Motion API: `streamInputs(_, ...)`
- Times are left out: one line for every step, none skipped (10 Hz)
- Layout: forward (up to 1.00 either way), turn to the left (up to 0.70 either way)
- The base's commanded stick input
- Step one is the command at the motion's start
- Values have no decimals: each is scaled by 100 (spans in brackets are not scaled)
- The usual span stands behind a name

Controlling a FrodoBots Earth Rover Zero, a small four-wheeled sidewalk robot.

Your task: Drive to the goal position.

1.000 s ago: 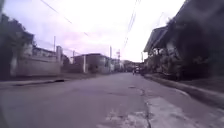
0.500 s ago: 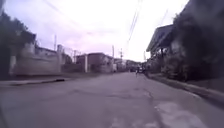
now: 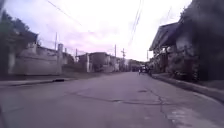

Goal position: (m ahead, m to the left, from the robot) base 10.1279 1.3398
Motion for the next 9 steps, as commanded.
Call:
streamInputs(70,0)
streamInputs(70,0)
streamInputs(70,0)
streamInputs(70,0)
streamInputs(70,0)
streamInputs(70,0)
streamInputs(70,0)
streamInputs(70,0)
streamInputs(70,0)
